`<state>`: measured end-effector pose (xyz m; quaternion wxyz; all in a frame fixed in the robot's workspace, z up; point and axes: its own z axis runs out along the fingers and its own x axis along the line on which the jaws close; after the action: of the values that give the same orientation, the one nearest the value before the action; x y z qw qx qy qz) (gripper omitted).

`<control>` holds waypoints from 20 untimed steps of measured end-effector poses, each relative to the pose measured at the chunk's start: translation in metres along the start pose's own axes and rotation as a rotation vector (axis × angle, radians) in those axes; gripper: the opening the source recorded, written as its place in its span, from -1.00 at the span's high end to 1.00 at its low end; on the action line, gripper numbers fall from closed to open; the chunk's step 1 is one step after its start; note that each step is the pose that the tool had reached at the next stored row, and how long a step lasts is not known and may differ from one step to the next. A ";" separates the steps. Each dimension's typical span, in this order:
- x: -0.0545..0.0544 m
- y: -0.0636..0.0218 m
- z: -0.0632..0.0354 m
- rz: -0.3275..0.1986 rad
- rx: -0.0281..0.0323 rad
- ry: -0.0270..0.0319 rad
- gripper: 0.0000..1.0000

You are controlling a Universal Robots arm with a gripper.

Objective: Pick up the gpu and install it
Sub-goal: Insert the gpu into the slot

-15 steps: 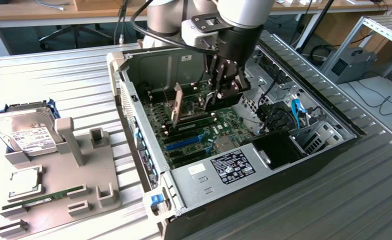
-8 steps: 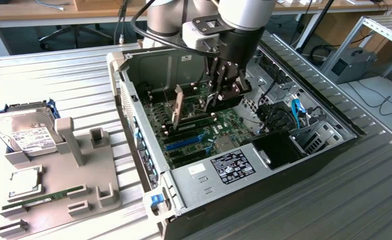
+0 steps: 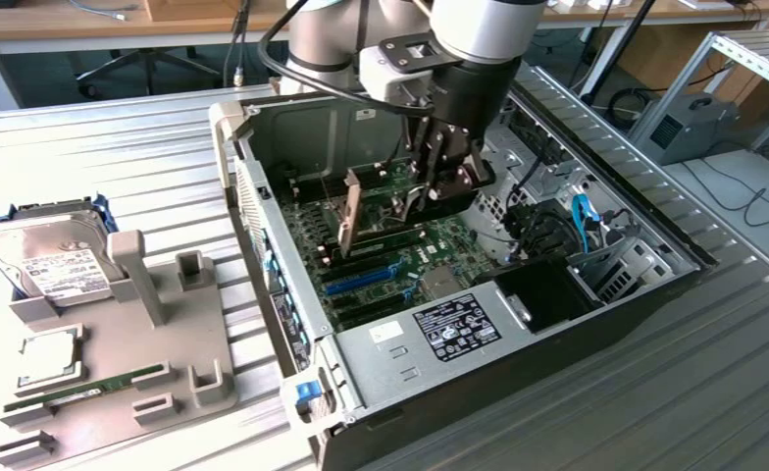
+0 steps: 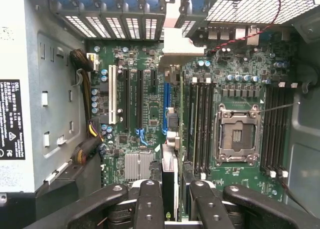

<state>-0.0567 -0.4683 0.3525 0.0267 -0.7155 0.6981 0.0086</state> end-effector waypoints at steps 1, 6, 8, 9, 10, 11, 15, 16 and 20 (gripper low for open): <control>0.000 0.0000 0.0001 0.000 0.0000 0.0000 0.48; 0.002 0.0001 0.0007 0.000 0.0000 0.0000 0.48; 0.003 0.0001 0.0009 0.000 0.0000 0.0000 0.48; 0.003 0.0001 0.0011 0.000 0.0000 0.0000 0.48; 0.004 0.0001 0.0013 0.000 0.0000 -0.0001 0.48; 0.004 0.0001 0.0015 0.000 0.0000 -0.0001 0.48; 0.006 0.0002 0.0021 0.000 0.0000 0.0000 0.48; 0.006 0.0002 0.0023 0.000 0.0000 -0.0001 0.48; 0.008 0.0003 0.0030 0.000 0.0000 0.0000 0.48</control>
<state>-0.0567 -0.4760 0.3492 0.0267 -0.7155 0.6981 0.0086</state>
